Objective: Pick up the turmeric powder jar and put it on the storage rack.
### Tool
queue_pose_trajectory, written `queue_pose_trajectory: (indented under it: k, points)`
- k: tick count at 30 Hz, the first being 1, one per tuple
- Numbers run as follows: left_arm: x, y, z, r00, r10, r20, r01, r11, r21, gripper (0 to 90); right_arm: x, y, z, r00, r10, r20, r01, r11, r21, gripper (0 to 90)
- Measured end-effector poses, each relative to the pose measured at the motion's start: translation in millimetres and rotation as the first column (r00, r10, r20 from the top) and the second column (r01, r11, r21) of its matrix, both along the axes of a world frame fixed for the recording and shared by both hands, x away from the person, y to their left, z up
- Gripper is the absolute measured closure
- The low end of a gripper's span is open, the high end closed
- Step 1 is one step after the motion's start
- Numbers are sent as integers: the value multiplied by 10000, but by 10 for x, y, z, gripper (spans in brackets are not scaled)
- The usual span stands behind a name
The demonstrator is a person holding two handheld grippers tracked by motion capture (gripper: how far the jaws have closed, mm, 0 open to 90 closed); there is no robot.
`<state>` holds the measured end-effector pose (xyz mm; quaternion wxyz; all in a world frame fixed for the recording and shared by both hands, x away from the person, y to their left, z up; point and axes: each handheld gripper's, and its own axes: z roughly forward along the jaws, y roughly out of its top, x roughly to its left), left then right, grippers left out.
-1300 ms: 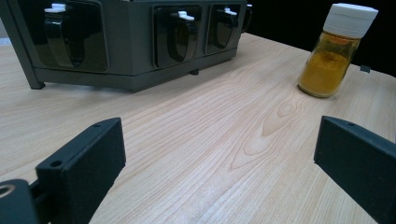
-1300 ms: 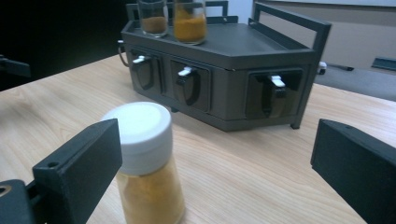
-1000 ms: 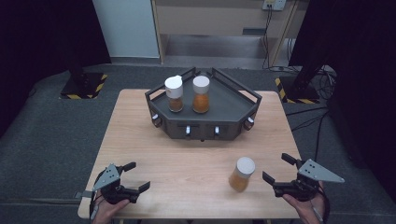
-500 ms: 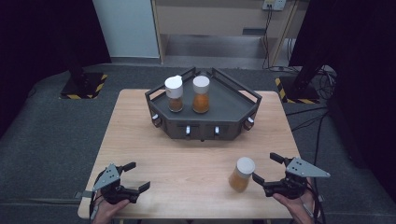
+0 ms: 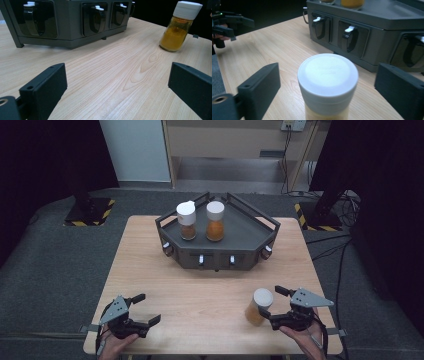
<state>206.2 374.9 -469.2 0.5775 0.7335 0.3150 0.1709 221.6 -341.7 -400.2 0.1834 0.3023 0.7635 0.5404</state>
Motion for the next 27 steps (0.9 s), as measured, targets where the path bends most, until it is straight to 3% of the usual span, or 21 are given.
queue_pose_trajectory:
  k: [11,16,27]
  points:
    - [1,1,0,10000,-12,-7,12,10000,0,10,124,95,-108,9991,342,-253,-350,9989,-308,182]
    - [1,0,1,10000,-14,-1,14,10000,7,10,99,97,-173,9999,112,-82,-115,9995,-298,328]
    - [0,3,2,10000,-16,3,16,10000,3,10,80,123,-141,9999,-34,-132,29,9992,-387,335]
